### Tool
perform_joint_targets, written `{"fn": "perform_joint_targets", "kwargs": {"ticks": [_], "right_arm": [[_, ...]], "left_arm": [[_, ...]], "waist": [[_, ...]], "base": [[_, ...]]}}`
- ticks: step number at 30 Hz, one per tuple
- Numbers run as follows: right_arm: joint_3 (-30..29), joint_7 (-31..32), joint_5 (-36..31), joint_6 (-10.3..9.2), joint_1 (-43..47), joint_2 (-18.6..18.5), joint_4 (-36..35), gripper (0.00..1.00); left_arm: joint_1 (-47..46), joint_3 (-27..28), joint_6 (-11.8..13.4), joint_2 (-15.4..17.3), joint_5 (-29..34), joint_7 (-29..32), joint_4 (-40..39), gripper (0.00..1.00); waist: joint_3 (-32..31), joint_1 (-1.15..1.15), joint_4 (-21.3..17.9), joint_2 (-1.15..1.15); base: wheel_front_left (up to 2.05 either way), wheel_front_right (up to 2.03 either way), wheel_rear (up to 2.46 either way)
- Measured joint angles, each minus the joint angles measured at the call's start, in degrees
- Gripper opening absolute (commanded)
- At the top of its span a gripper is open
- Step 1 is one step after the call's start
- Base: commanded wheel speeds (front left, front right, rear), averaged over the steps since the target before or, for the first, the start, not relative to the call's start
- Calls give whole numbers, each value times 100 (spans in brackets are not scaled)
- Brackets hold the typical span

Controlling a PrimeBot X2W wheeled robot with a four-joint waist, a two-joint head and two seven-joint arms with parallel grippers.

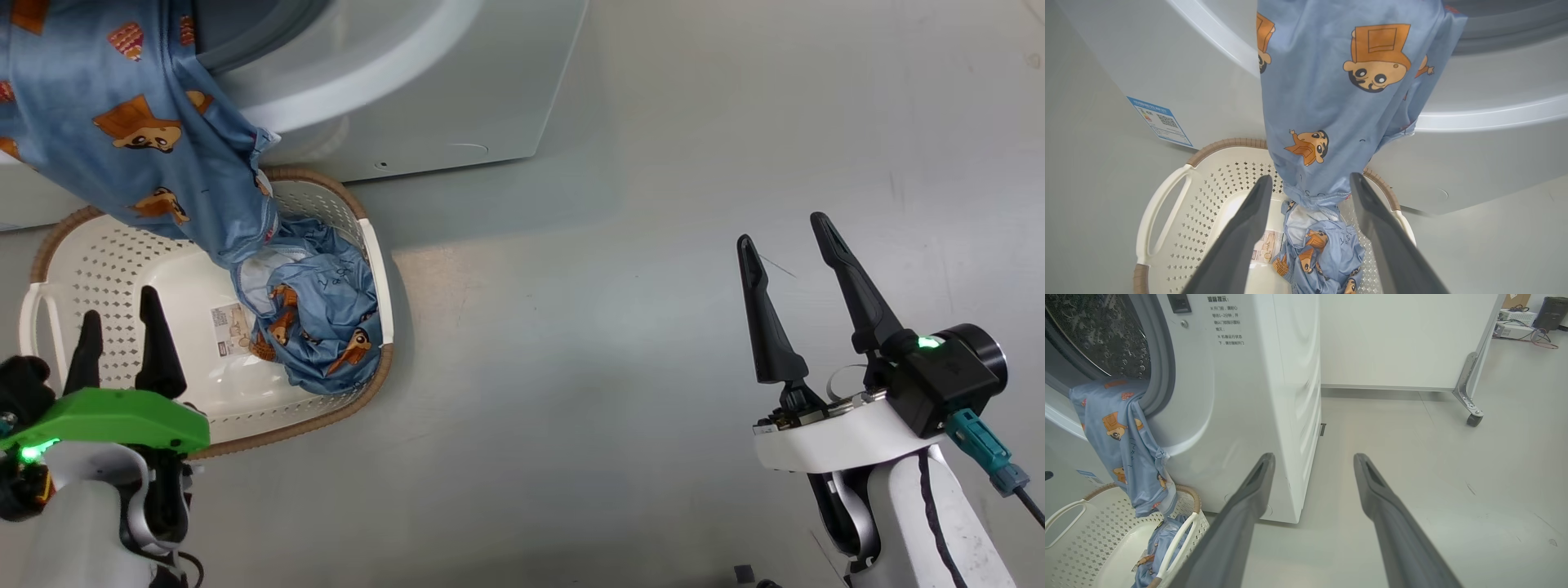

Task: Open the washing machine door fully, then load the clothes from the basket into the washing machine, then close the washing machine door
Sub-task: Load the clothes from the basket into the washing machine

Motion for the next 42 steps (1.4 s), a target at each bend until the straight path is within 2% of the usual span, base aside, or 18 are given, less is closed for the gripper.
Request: {"fn": "perform_joint_targets", "kwargs": {"ticks": [19,31,42], "right_arm": [[88,0,-14,1,-307,11,-213,100],[118,0,-65,1,-464,23,-257,100],[151,0,-75,1,-522,46,-234,100]], "left_arm": [[-1352,207,-94,610,-249,463,732,100],[-2247,276,-146,691,-590,560,1151,100],[-2637,313,-154,697,-673,343,1503,100]], "waist": [[934,0,-420,0],[1479,0,-570,0],[1575,0,-618,0]], "base": [[0,0,0],[0,0,0],[0,0,0]]}}
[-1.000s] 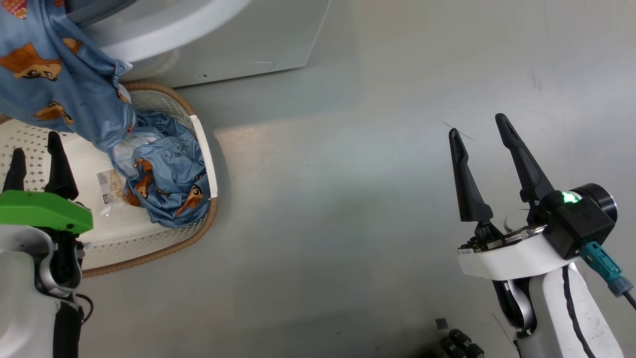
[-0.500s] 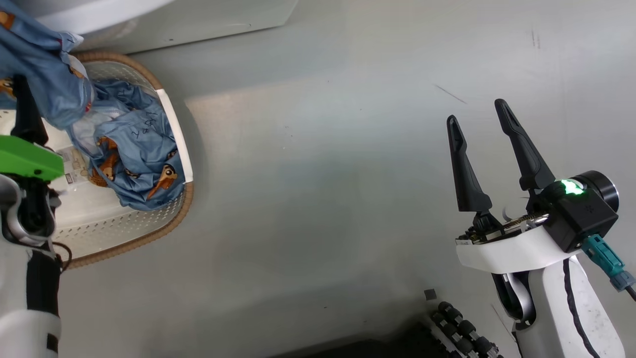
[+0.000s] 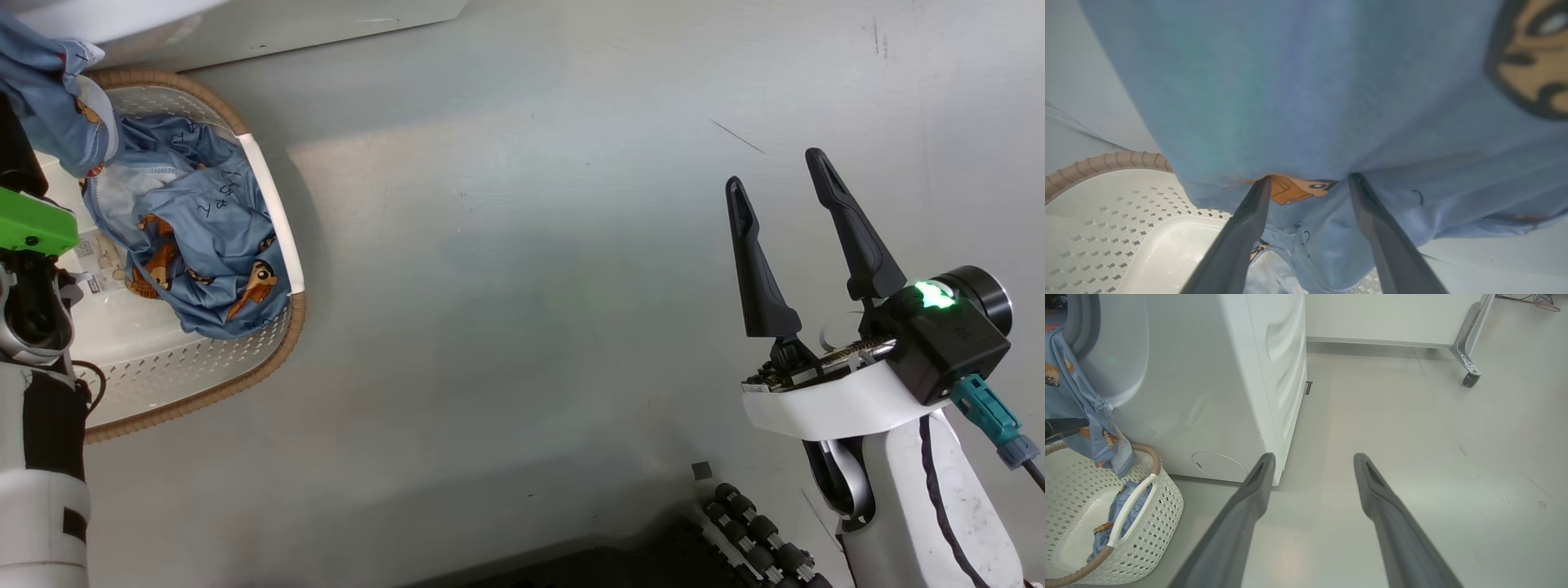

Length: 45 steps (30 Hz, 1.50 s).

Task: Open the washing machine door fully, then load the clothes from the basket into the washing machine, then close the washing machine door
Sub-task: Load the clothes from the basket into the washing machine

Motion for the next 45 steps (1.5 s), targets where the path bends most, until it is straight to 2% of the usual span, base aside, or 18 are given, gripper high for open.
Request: {"fn": "perform_joint_targets", "kwargs": {"ticks": [2,3,4,5,6,7,8,20,29,39,45], "right_arm": [[4,0,0,0,-1,0,8,100],[4,0,0,0,-1,0,11,100],[5,0,0,0,-1,0,15,100],[5,-1,0,0,-2,1,22,100],[5,0,0,0,-3,1,26,100],[5,0,0,0,-7,1,30,100],[5,0,0,0,-19,1,32,100],[-111,-1,1,0,-62,2,56,100],[-171,-1,1,0,-62,2,121,100],[-94,-1,85,0,-57,-1,218,100],[109,0,241,0,-51,-2,241,100]], "left_arm": [[-30,-12,0,-1,-4,-64,62,100],[-36,-23,0,-1,-4,-101,85,93],[-45,-36,0,0,-4,-124,97,78],[-53,-56,-1,-2,-4,-170,113,57],[-62,-71,-14,-2,-4,-204,133,42],[-79,-85,-18,-2,-4,-222,153,23],[-100,-92,-18,-2,-4,-253,179,0],[-153,-118,-25,-132,-127,-757,280,0],[-47,-693,-52,-505,-377,-910,-511,0],[298,-452,-52,-200,-247,-960,-1204,0],[277,-595,-52,-112,-145,-976,-1723,0]], "waist": [[4,0,0,0],[5,0,1,0],[6,0,2,0],[6,0,4,0],[5,0,6,0],[4,0,10,0],[1,0,14,0],[-124,0,166,0],[-339,0,395,0],[-671,0,535,0],[-820,0,453,0]], "base": [[0,0,0],[0,0,0],[0,0,0],[0,0,0],[0,0,0],[0,0,0],[0,0,0],[0,0,0],[0,0,0],[0,0,0],[0,0,0]]}}
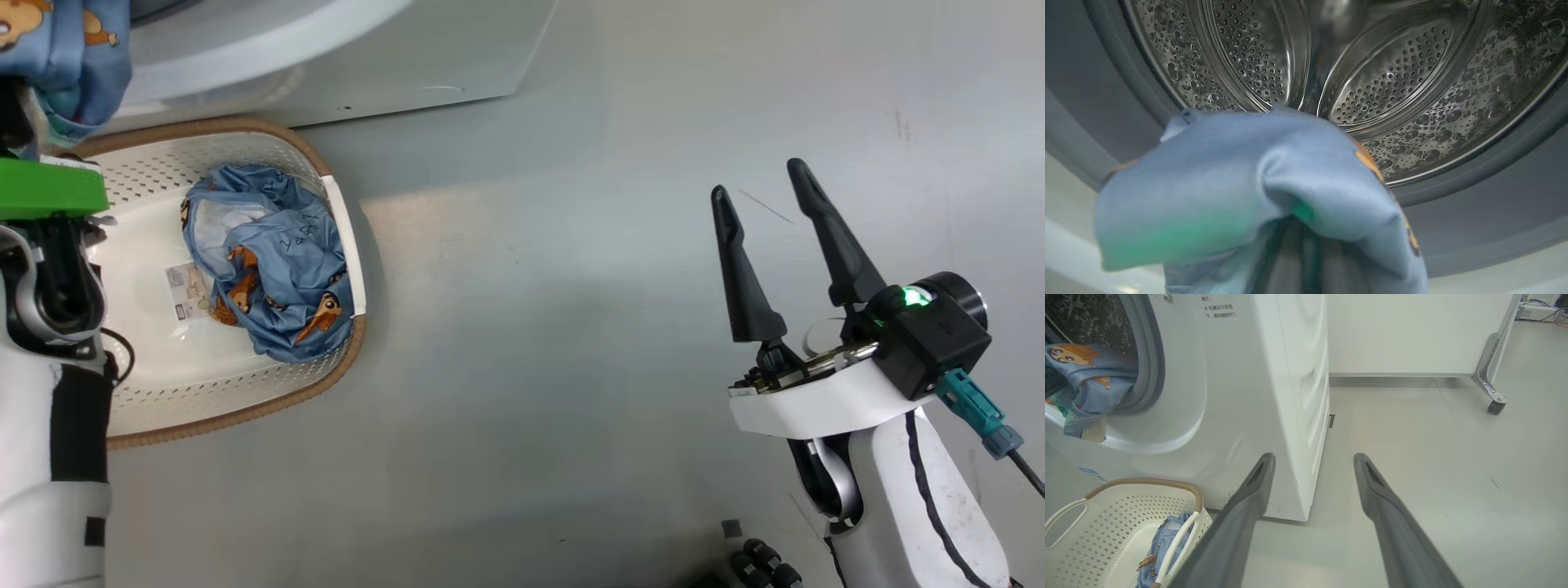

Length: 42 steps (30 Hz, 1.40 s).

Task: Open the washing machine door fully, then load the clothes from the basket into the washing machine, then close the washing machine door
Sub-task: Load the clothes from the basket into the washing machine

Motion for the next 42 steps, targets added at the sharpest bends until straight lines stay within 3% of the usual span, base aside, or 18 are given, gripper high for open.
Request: {"fn": "perform_joint_targets", "kwargs": {"ticks": [9,16,22,33,37,42], "right_arm": [[244,0,271,0,50,3,34,100],[398,0,394,0,176,8,68,100],[443,-1,405,0,355,22,74,100],[476,-1,444,0,643,49,79,100],[423,-1,444,0,771,60,60,100],[275,0,437,-1,965,64,31,100]], "left_arm": [[-491,44,63,372,197,160,-7,0],[-911,207,300,895,376,459,506,0],[-1299,111,336,1325,692,736,857,0],[-2081,105,393,1774,936,1013,1455,0],[-2358,171,422,2094,1003,1035,1644,0],[-2822,136,417,2132,1088,771,1682,0]], "waist": [[-109,0,-365,0],[-152,0,-740,0],[-133,0,-1057,0],[21,0,-1449,0],[102,0,-1551,0],[190,0,-1620,0]], "base": [[0,0,0],[0,0,0],[0,0,0],[0,0,0],[0,0,0],[0,0,0]]}}
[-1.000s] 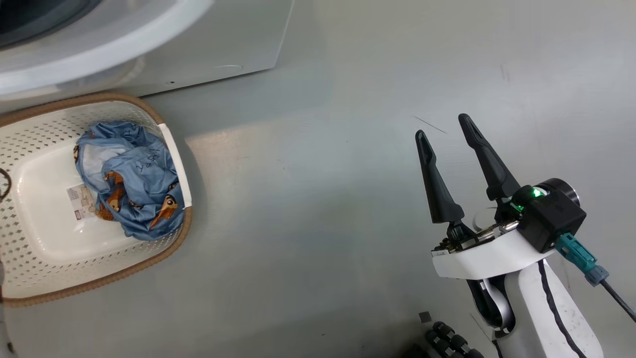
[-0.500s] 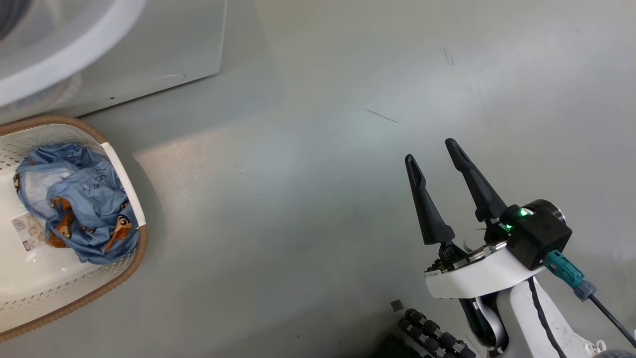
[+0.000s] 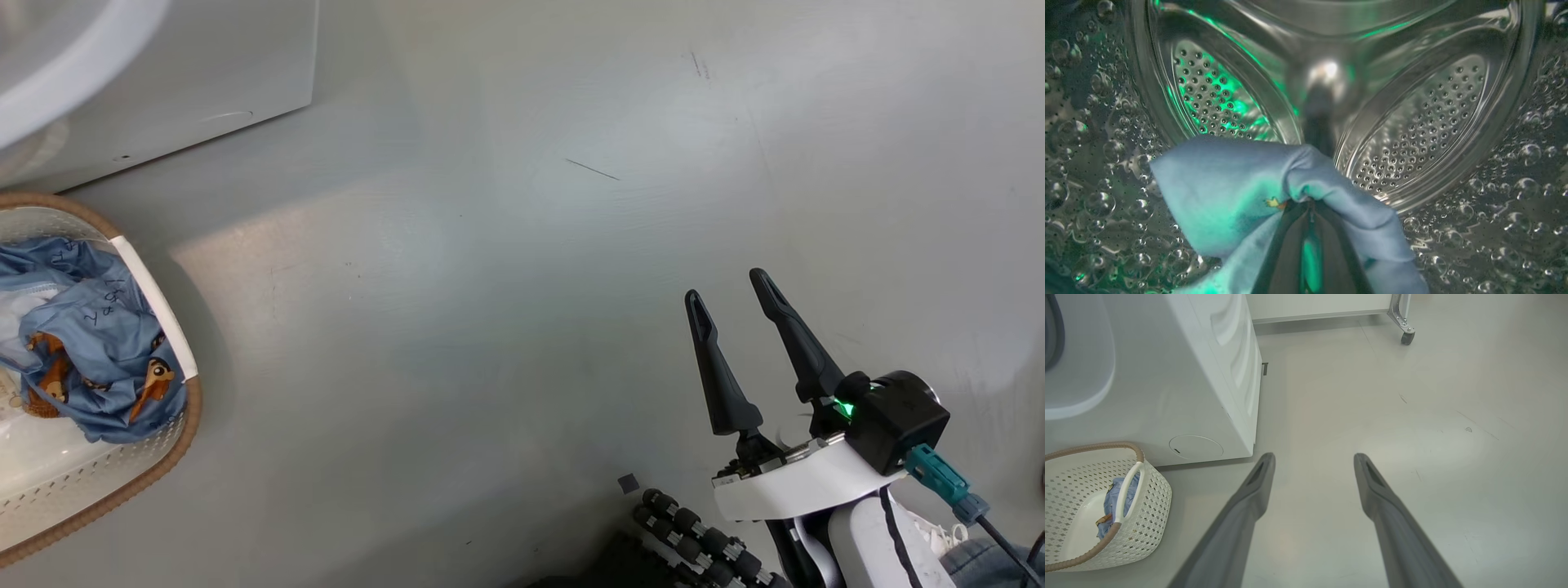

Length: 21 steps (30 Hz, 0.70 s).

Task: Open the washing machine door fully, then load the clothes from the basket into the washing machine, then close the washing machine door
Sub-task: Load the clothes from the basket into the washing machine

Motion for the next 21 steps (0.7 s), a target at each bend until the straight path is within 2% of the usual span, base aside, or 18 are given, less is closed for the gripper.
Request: {"fn": "perform_joint_targets", "kwargs": {"ticks": [5,7,8,9,12,13,14,15,16,21], "right_arm": [[-22,0,0,0,83,14,-89,100],[-22,0,0,0,90,18,-114,100],[-22,0,0,0,91,19,-125,100],[-24,0,0,0,96,19,-131,100],[-5,0,0,0,102,19,-116,100],[0,0,0,0,103,21,-114,100],[1,0,0,0,108,21,-112,100],[0,0,0,0,121,21,-111,100],[0,0,0,0,142,21,-108,100],[-5,0,10,0,243,22,-104,100]], "left_arm": [[-288,-166,-60,16,200,-197,120,0],[-318,-280,-101,25,278,-209,241,14],[-311,-463,-148,70,382,-107,357,9],[-300,-602,-164,98,508,-30,457,0],[-296,-668,-152,118,668,18,803,0],[-296,-671,-134,133,675,38,914,15],[-297,-680,-102,146,675,162,1046,43],[-294,-739,-101,160,692,263,1148,97],[-294,-776,-100,166,753,268,1218,100],[-391,-846,-56,169,824,513,1391,100]], "waist": [[52,0,-20,0],[68,0,-27,0],[73,0,-28,0],[76,0,-28,0],[58,0,-34,0],[41,0,-39,0],[21,0,-44,0],[0,0,-48,0],[-23,0,-54,0],[-102,0,-77,0]], "base": [[0,0,0],[0,0,0],[0,0,0],[0,0,0],[0,0,0],[0,0,0],[0,0,0],[0,0,0],[0,0,0],[0,0,0]]}}
